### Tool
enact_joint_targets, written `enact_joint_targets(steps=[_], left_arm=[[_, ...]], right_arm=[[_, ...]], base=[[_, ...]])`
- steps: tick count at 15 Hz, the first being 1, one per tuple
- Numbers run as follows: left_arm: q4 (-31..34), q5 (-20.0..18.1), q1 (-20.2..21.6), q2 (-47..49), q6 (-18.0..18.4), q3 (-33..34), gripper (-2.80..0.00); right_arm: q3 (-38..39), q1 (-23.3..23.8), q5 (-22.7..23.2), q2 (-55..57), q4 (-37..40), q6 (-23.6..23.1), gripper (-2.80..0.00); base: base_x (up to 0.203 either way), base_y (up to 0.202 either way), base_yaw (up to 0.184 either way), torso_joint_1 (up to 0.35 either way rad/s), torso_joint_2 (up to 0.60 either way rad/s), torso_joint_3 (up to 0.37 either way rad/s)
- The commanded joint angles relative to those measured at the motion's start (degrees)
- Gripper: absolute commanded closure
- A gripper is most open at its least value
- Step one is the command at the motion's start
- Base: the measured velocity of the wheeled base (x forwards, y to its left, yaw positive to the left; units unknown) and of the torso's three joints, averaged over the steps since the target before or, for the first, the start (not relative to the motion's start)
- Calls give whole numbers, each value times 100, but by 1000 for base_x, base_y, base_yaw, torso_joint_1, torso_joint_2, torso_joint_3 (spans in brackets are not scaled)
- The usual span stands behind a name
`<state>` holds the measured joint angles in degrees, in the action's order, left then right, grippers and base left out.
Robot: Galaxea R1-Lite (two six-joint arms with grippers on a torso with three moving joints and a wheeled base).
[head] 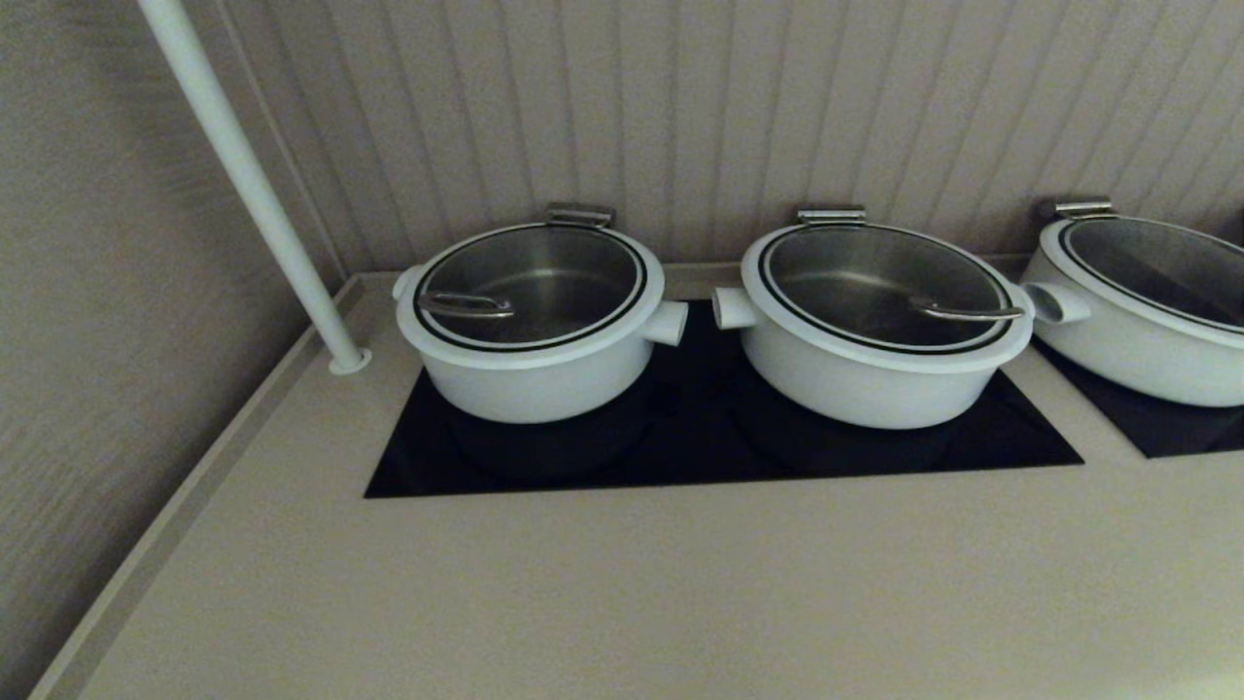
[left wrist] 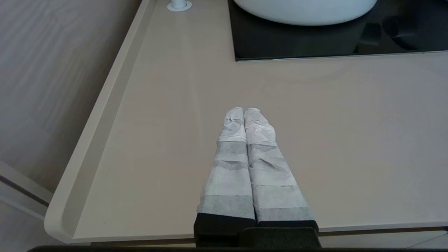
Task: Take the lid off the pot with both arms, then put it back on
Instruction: Open the food pot lid a small opening with the left arm
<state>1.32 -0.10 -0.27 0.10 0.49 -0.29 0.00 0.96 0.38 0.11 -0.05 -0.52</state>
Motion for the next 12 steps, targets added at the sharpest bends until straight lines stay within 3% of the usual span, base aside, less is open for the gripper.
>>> enact_joint_targets(steps=[1, 9, 12], left_arm=[[0, -17, 0, -1, 65, -6, 0], [8, -43, 0, -1, 85, -6, 0], [-25, -132, 0, -1, 479, -41, 0]], right_arm=[[0, 0, -3, -2, 5, 0, 0], [0, 0, -1, -2, -4, 0, 0], [0, 0, 0, -2, -4, 0, 0]], base=[[0, 0, 0, 0, 0, 0], [0, 0, 0, 0, 0, 0], [0, 0, 0, 0, 0, 0]])
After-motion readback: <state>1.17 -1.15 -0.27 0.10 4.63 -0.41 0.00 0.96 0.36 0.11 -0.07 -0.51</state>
